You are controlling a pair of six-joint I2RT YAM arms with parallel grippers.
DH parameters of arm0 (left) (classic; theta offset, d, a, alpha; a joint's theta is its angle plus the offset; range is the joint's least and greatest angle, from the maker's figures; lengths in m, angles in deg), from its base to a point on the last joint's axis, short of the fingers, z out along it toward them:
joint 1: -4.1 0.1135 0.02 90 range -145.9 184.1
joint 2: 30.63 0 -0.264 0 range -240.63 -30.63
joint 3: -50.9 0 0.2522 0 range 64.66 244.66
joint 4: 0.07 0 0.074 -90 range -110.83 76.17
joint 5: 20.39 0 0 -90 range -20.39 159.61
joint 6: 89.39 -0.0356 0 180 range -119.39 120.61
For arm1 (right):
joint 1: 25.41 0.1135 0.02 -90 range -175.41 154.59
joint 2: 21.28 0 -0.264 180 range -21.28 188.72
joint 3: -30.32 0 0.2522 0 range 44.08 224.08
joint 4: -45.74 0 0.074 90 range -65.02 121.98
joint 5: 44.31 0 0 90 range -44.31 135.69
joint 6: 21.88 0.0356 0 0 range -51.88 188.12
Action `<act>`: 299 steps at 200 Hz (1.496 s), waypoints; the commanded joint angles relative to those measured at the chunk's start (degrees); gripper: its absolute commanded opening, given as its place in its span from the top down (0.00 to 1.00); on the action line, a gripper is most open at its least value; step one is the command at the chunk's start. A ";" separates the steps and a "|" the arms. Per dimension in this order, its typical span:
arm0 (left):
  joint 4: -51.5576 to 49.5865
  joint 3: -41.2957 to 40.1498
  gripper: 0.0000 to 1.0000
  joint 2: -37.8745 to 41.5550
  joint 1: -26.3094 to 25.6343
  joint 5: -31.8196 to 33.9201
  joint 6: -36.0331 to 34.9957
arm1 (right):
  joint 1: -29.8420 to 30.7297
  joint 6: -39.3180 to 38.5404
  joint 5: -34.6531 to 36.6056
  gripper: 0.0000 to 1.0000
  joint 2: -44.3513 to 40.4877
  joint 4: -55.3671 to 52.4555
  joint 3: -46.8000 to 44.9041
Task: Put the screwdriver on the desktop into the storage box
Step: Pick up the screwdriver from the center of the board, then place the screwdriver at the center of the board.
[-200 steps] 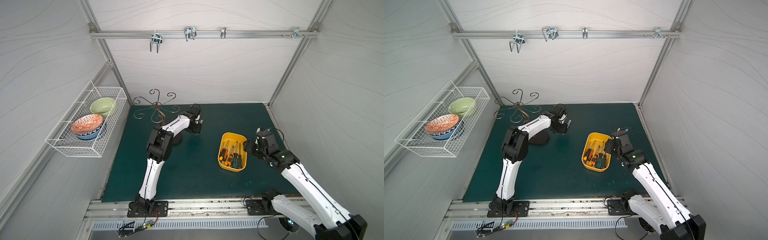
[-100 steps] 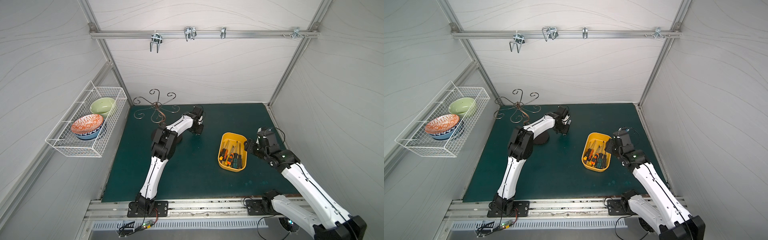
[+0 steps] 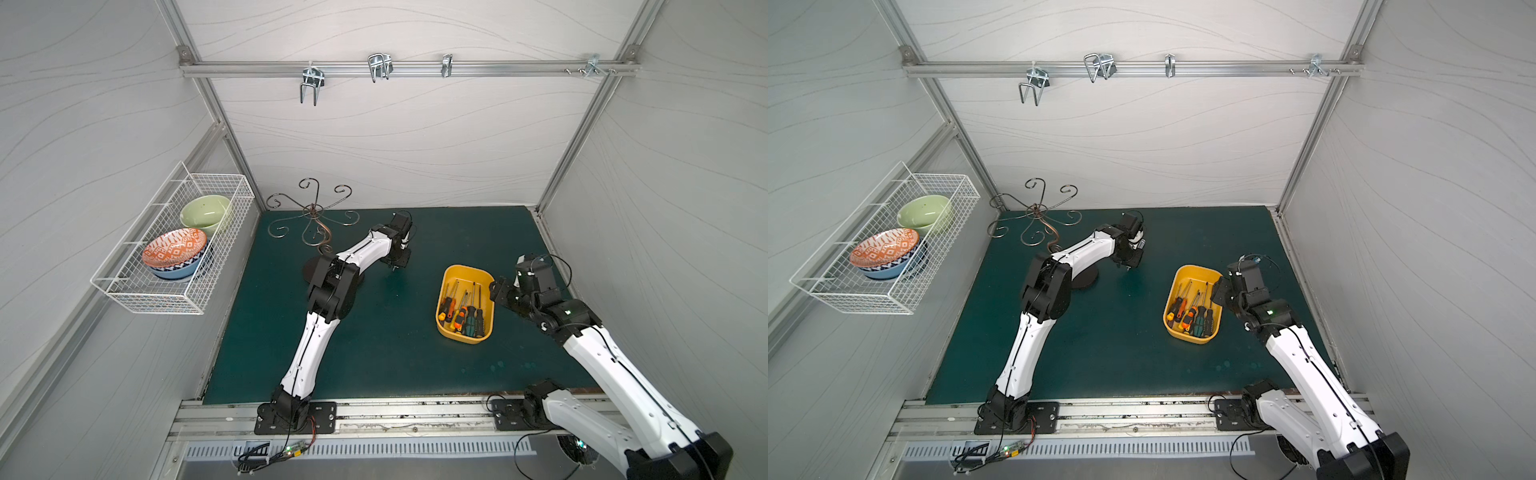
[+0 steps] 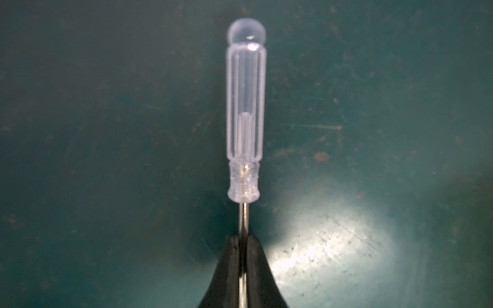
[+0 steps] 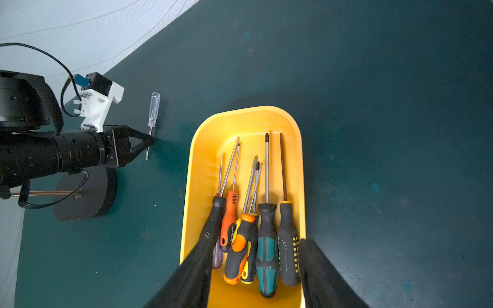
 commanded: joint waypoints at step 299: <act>15.86 -64.43 0.52 48.49 -13.02 -4.38 -31.40 | -0.19 -3.37 -6.37 0.43 -4.82 -2.85 -0.54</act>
